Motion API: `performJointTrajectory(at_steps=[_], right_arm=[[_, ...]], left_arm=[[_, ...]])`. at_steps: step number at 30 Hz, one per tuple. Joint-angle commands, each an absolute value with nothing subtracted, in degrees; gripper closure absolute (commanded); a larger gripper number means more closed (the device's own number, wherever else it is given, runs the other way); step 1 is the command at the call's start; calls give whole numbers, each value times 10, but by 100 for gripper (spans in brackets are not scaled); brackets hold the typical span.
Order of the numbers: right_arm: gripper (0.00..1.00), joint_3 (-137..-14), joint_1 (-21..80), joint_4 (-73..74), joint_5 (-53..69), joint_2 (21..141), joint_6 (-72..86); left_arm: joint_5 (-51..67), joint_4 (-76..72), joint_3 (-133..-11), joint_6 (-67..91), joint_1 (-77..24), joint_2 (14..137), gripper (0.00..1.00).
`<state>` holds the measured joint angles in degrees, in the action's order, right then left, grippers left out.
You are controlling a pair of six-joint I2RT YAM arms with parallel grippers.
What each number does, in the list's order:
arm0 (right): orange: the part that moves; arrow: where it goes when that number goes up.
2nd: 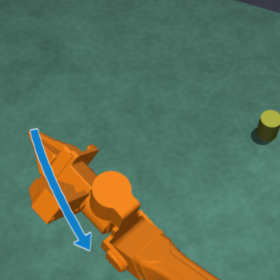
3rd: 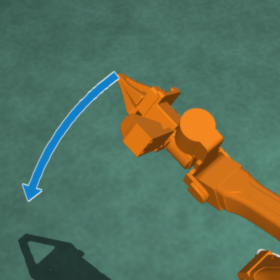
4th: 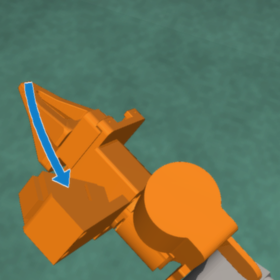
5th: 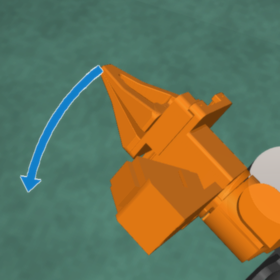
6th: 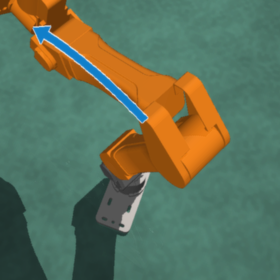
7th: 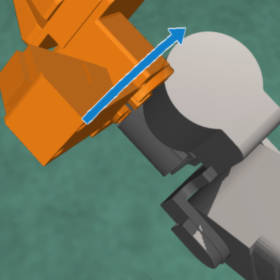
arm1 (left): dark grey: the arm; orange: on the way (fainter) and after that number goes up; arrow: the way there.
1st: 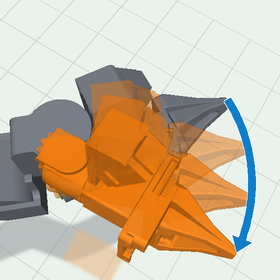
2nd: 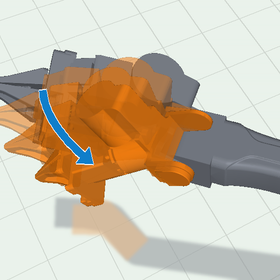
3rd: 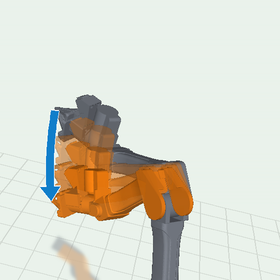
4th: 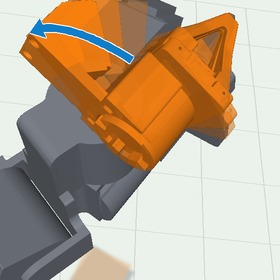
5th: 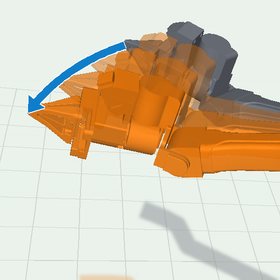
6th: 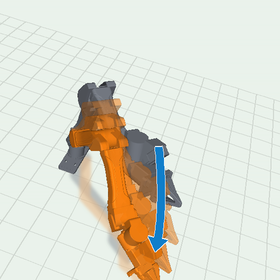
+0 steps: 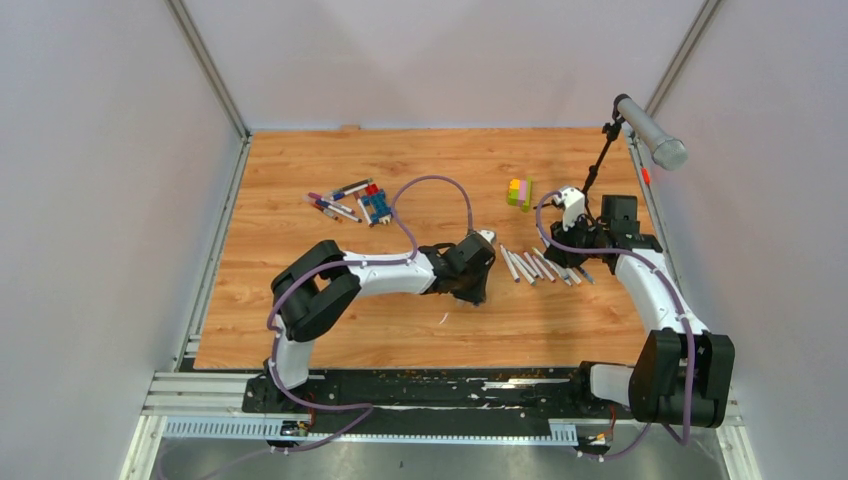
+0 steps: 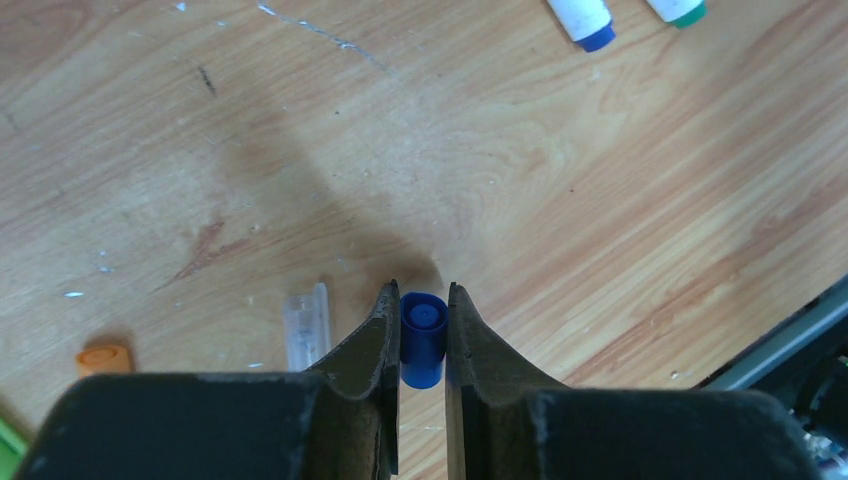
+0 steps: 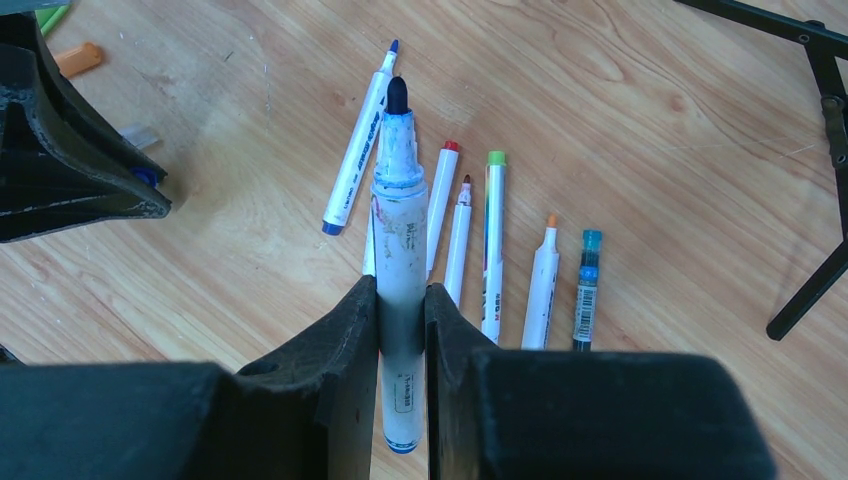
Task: Open the pen caps
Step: Place the pen cap at the center of the board.
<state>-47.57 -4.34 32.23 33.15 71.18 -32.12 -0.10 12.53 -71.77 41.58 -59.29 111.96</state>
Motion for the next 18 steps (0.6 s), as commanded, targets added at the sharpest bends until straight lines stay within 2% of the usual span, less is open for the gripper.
performJointTrajectory(at_steps=[1,18], right_arm=[[100,-500,-47,320,347,712,-331],[100,-500,-47,323,352,714,-333]], left_arm=[[-64,212,-734,394,-596,1140,81],[-89,258,-694,385,-595,1088,79]])
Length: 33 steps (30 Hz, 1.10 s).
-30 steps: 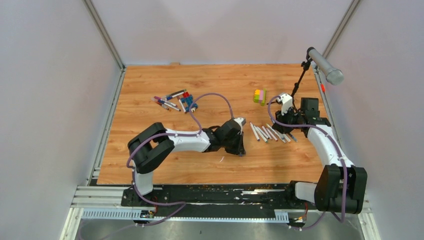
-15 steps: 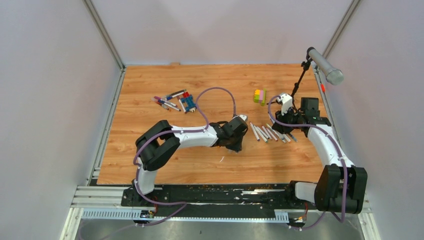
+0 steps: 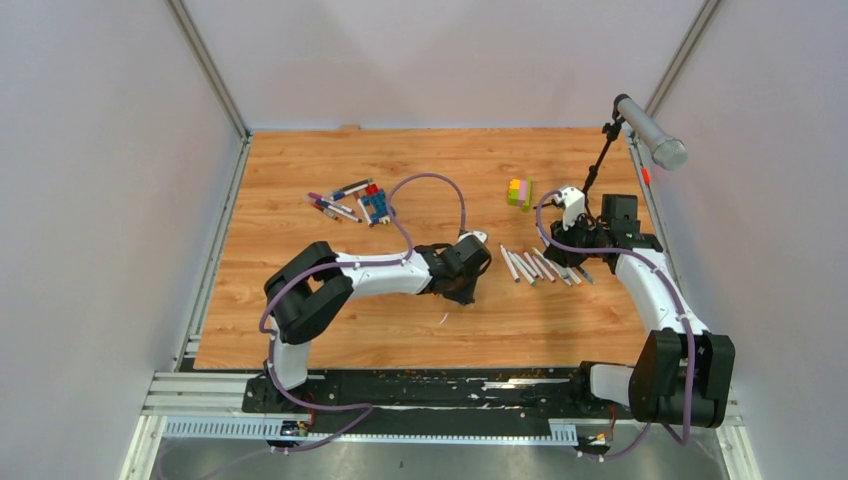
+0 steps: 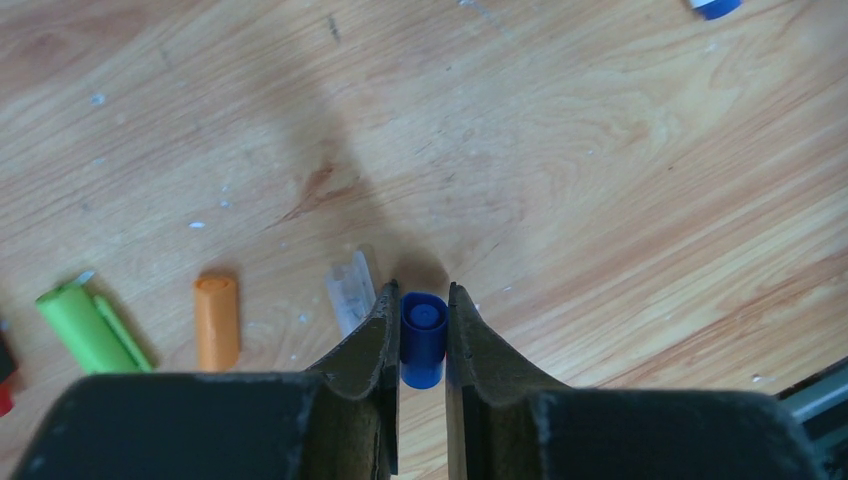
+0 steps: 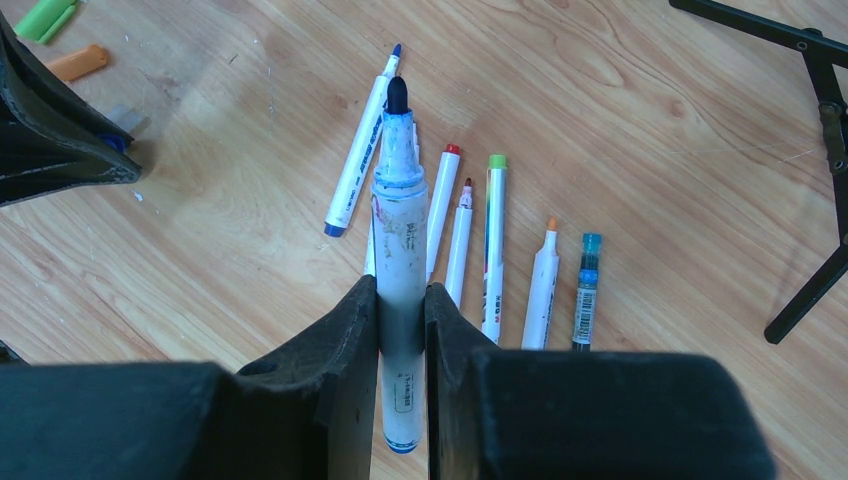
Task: Open the pen caps
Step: Place the pen cap at the center of the board, then place the pen at the center of the board.
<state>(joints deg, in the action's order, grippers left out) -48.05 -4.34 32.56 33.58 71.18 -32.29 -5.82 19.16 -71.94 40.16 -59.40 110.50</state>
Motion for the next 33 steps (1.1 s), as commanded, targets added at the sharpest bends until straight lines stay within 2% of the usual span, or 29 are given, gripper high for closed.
performJointTrajectory(at_steps=[1,11,18,30,33], right_arm=[[100,-501,-47,323,352,715,-333],[100,-501,-47,326,355,717,-334],[100,-502,-47,327,356,721,-335],[100,-504,-47,330,353,726,-337],[100,-505,-46,330,345,728,-338]], left_arm=[[-96,262,-693,383,-595,1085,79],[-84,269,-707,369,-590,1086,78],[-66,263,-711,368,-589,1101,65],[-58,267,-721,366,-590,1082,64],[-53,264,-721,367,-589,1053,61]])
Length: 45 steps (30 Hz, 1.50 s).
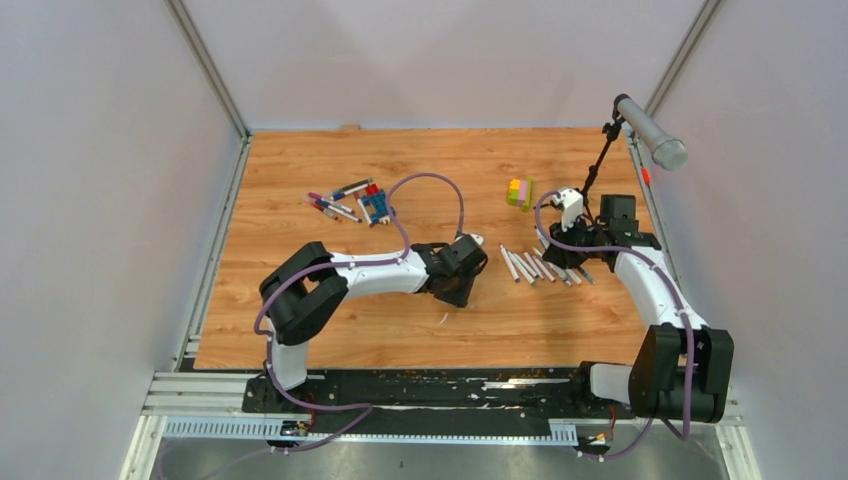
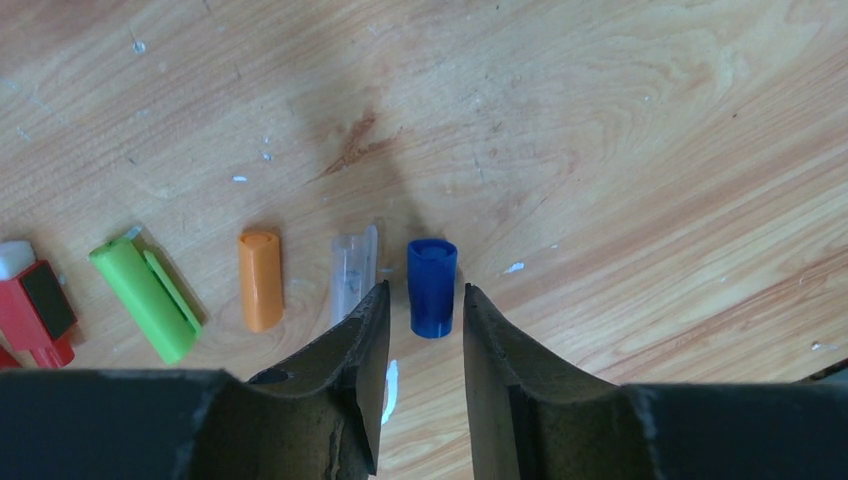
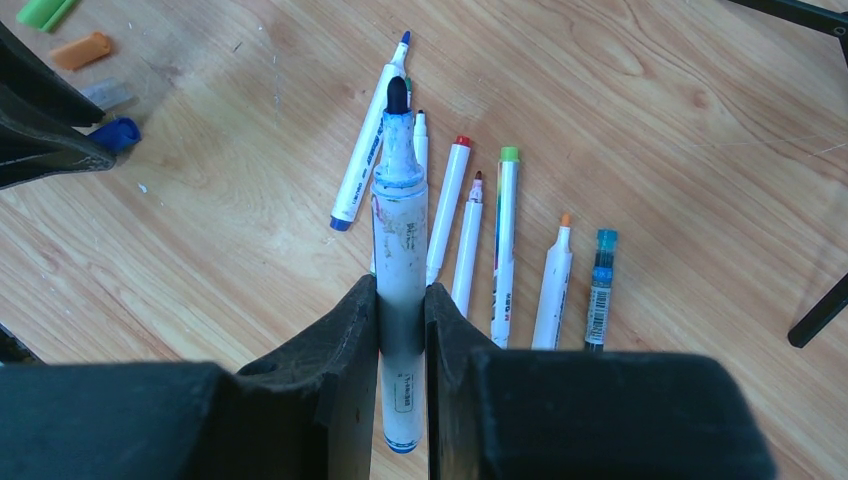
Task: Open the pen caps
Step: Place the pen at the center of the board.
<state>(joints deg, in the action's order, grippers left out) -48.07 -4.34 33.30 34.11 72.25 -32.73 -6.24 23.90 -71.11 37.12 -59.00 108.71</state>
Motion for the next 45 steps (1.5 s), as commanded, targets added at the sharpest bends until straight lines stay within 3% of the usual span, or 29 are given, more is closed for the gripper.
performJointTrajectory(at_steps=[1,6,13,23,29,39,45], right_arm=[[100,-505,-47,330,340,730,-338],[100,-519,-55,344,288,743,-354],[99,-554,-69,360,153,804,-405],[95,-594,-101,352,61,924,-470],[92,-632,-110,367,69,960,-460],[78,-644,-111,398,102,998,-450],[64,-641,-110,398,89,976,-440]], left_arm=[[-51,261,-720,367,-590,1042,60],[-44,235,-701,367,-589,976,55],[-89,156,-593,331,-587,824,40],[-166,81,-404,296,-563,596,3],[-165,83,-357,297,-540,532,0],[-112,79,-341,304,-493,513,0],[-104,98,-340,304,-466,486,0]])
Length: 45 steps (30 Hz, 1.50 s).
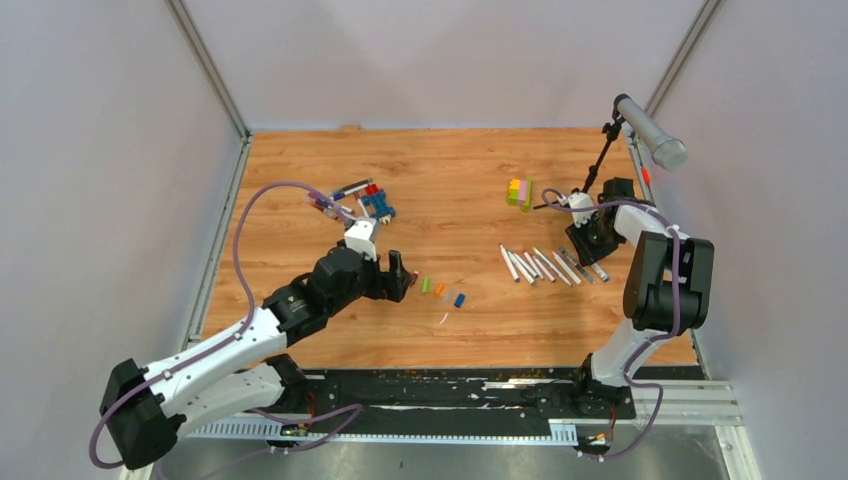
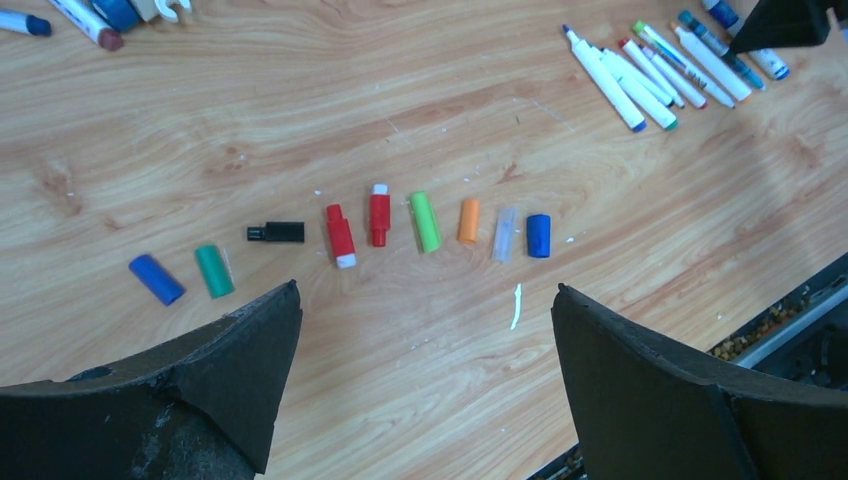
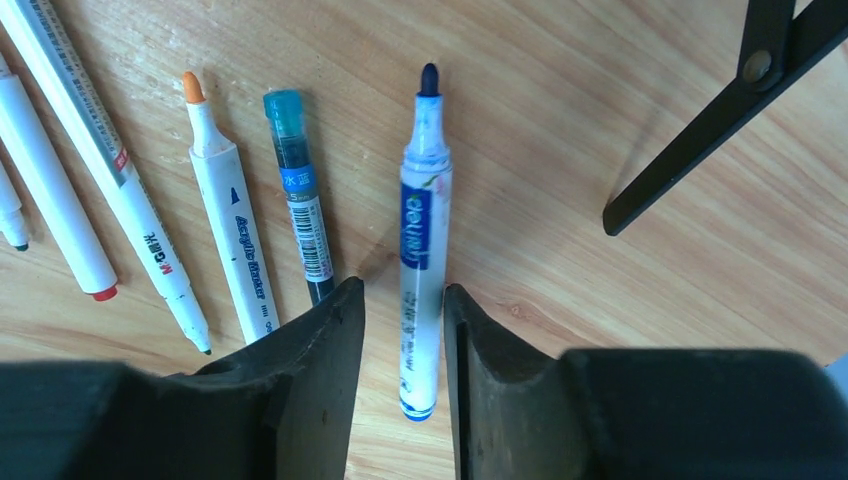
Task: Open the pen caps
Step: Place the pen at the center of the board, then pick up the pen from the center of the board.
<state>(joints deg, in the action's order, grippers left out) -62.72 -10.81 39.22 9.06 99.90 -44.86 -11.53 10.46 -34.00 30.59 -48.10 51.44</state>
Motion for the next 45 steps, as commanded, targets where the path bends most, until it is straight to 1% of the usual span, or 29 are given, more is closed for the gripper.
performJointTrajectory(at_steps=[1,4,8,13,16,19,21,24,28,32,36,41,45], right_arm=[[62,-641,-110,400,89,968,-438],[61,-644,-111,419,103,935,-431],[61,-651,-109,462,183,871,-415],[60,-656,-94,521,330,792,-389],[60,-649,-77,542,438,748,-380],[59,-615,-73,539,552,705,-402],[57,-586,-73,518,582,684,-406],[56,-556,-73,503,577,670,-410],[56,-548,-73,505,546,671,-418],[56,-545,-73,501,518,668,-422],[56,-537,-73,495,503,663,-424],[56,-535,-72,491,496,663,-425],[56,-533,-69,490,494,667,-425]], left_arm=[[-103,102,-340,305,-460,480,0],[-103,111,-341,303,-437,463,0],[-93,111,-339,296,-392,449,0],[-35,91,-344,312,-297,465,0],[-4,76,-353,331,-242,491,0],[21,71,-375,339,-199,536,0],[22,77,-397,341,-176,582,0],[-6,108,-445,345,-149,649,0],[-59,171,-524,354,-124,746,0],[-54,188,-579,363,-93,821,1],[-54,197,-629,366,-63,882,5],[-107,305,-754,364,-44,1002,5],[-138,394,-862,342,-43,1095,8]])
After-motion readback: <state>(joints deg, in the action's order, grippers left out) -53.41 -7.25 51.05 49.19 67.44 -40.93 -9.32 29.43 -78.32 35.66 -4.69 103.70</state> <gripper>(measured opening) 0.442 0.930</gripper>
